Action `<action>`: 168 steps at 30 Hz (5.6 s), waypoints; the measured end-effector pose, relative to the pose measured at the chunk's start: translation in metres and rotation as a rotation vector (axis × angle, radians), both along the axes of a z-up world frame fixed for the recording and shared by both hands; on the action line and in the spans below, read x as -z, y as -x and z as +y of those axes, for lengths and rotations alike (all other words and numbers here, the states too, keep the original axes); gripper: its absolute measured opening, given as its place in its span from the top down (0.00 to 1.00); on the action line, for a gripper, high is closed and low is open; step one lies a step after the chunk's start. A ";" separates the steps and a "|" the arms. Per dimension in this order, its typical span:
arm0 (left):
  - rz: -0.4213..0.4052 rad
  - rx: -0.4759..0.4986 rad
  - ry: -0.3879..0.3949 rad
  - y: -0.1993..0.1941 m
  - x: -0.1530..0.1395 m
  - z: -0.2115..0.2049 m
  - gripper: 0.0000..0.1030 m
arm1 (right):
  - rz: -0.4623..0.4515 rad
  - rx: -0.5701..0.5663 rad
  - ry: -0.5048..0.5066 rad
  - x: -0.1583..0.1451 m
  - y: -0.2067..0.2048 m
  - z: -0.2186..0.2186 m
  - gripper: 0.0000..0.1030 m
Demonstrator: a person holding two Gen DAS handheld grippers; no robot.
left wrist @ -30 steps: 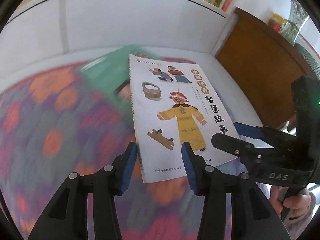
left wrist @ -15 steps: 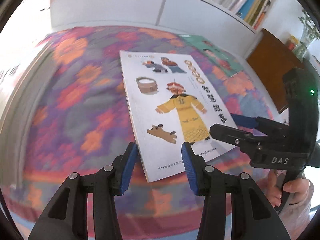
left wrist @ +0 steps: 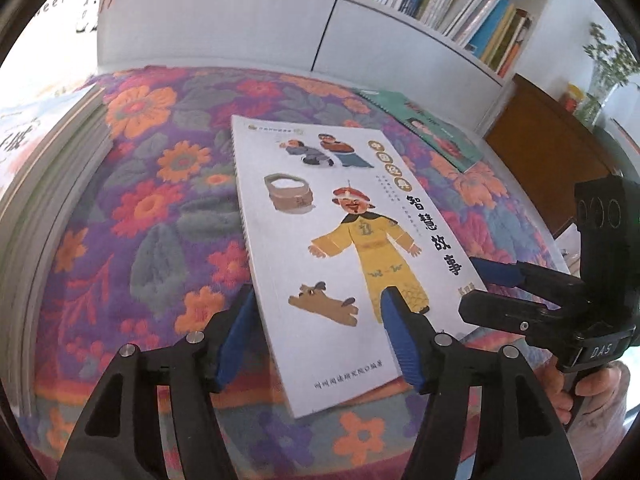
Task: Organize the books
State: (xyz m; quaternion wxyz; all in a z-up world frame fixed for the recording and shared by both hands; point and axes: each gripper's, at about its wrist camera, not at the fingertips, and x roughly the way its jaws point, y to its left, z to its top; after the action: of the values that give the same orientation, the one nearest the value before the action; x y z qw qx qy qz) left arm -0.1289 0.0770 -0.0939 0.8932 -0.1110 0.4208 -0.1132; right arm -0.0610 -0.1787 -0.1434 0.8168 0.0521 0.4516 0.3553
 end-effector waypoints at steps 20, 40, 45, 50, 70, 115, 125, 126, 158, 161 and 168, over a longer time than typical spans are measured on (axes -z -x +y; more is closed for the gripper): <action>-0.024 0.007 0.028 0.012 0.001 -0.001 0.29 | -0.026 0.004 -0.019 0.000 0.012 -0.004 0.17; -0.026 0.028 0.031 0.013 0.001 -0.006 0.17 | -0.015 -0.025 -0.016 0.000 0.012 -0.001 0.11; -0.026 0.026 0.051 0.013 0.001 -0.002 0.17 | -0.022 -0.028 0.004 0.000 0.013 0.001 0.11; -0.012 0.023 0.053 0.009 0.000 -0.001 0.17 | -0.045 -0.029 0.050 0.000 0.015 0.009 0.09; 0.262 0.006 0.322 -0.041 0.008 0.068 0.82 | 0.426 -0.077 -0.245 0.031 -0.076 -0.027 0.86; -0.090 0.017 -0.058 0.012 -0.094 0.048 0.75 | -0.125 -0.196 -0.008 -0.118 0.033 0.062 0.80; -0.091 -0.071 -0.061 0.015 -0.102 0.149 0.74 | -0.176 -0.285 -0.047 -0.151 0.026 0.165 0.80; -0.085 -0.082 -0.056 0.015 -0.099 0.159 0.74 | -0.171 -0.296 -0.049 -0.150 0.024 0.178 0.80; 0.086 -0.188 -0.130 0.022 -0.033 0.243 0.70 | 0.136 -0.323 -0.008 -0.060 0.010 0.289 0.77; 0.090 -0.206 -0.139 0.022 -0.033 0.243 0.70 | 0.124 -0.321 0.011 -0.063 0.015 0.292 0.75; 0.091 -0.294 -0.134 0.025 -0.041 0.249 0.70 | 0.131 -0.345 0.004 -0.062 0.018 0.299 0.68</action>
State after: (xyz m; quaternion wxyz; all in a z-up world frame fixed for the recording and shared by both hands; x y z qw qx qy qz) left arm -0.1538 0.3260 -0.0531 0.8855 -0.1167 0.4466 0.0522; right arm -0.0786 0.1201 -0.0813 0.7126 -0.0045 0.5068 0.4851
